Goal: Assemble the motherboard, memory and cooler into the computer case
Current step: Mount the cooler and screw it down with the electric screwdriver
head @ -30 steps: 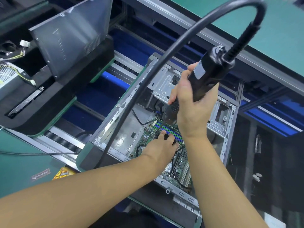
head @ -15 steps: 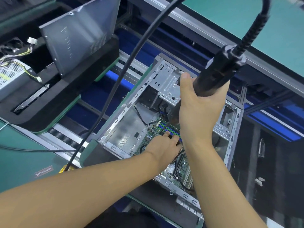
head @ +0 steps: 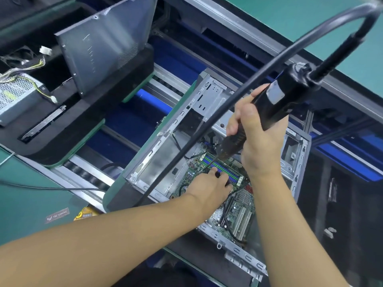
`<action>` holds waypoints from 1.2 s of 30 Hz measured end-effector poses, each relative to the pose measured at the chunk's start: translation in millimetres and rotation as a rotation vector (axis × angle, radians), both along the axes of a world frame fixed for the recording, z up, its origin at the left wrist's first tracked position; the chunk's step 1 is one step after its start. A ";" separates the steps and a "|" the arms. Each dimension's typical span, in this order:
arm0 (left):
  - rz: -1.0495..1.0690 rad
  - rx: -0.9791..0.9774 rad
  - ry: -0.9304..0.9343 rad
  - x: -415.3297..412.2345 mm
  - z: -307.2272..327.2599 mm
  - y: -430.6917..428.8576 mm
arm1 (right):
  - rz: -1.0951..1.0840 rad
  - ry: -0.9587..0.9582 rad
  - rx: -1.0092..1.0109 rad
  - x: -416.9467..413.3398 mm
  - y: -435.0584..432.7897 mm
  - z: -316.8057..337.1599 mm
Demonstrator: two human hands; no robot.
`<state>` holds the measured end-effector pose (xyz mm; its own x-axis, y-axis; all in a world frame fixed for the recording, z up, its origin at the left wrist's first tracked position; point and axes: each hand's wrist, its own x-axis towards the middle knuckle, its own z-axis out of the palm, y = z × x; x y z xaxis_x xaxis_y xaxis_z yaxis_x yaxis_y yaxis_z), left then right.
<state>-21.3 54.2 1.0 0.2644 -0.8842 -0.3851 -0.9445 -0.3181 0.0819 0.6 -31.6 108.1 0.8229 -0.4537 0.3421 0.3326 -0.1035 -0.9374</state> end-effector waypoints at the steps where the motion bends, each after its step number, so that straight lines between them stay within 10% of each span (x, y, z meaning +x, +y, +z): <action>1: 0.002 0.007 -0.002 -0.6 0.4 -0.5 | -0.010 -0.004 -0.007 -1.0 1.5 -1.1; 36: 0.097 0.007 0.055 -17.7 -12.9 -15.8 | -0.043 -0.058 -0.081 9.3 23.5 -2.4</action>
